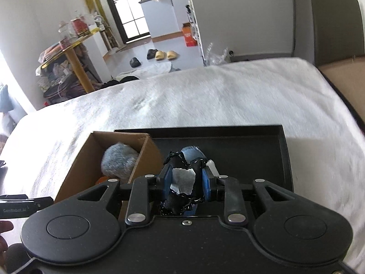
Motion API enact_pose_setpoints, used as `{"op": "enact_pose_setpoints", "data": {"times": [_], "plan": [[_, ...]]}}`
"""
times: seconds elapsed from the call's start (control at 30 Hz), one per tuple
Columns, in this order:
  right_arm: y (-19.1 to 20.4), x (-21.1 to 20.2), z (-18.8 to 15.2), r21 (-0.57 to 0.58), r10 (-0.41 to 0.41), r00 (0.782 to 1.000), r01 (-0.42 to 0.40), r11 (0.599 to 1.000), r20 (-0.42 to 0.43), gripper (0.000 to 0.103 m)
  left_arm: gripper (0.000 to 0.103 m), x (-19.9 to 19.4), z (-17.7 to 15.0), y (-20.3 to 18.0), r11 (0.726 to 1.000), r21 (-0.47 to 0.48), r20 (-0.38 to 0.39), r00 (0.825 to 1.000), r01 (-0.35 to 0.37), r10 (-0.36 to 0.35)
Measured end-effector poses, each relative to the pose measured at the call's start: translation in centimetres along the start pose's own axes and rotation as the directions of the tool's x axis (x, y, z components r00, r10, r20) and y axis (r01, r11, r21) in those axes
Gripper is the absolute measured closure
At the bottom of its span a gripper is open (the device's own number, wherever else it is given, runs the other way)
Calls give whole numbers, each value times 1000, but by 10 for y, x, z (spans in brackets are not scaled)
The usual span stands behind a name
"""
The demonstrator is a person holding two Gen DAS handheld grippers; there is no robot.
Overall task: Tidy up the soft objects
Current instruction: 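Lift the black-and-white plush with the right gripper into the box and release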
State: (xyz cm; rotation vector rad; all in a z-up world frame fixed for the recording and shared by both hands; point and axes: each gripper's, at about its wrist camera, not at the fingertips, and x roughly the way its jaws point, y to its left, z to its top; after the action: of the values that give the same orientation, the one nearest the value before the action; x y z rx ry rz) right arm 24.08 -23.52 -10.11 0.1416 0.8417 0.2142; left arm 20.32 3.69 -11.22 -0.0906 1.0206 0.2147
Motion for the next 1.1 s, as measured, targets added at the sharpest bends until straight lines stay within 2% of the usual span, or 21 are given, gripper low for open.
{"op": "enact_pose_setpoints", "data": {"times": [0.2,0.33,0.6,0.77,0.97,1.07,1.1], "plan": [[20,-2,5,-53,3,999,-1,999,38,75,19,3,-2,6,1000,-9,2,1000,13,-13],[34,-4,8,-86,39,997,-33,996,65,75,19,7,-3,10,999,-24,8,1000,27,-26],[66,4,14,-155,91,994,-81,985,60,75,22,17,-4,13,998,-21,17,998,66,-66],[86,16,13,-197,121,992,-115,974,19,75,24,29,-6,16,995,-27,10,996,91,-91],[106,32,10,-224,129,991,-133,966,-33,75,40,41,-7,18,993,-36,0,993,116,-116],[113,39,6,-237,134,989,-145,961,-62,74,60,48,-8,20,990,-49,-13,991,132,-132],[116,42,5,-240,135,988,-148,959,-71,74,74,50,-8,21,989,-56,-19,990,139,-140]]}}
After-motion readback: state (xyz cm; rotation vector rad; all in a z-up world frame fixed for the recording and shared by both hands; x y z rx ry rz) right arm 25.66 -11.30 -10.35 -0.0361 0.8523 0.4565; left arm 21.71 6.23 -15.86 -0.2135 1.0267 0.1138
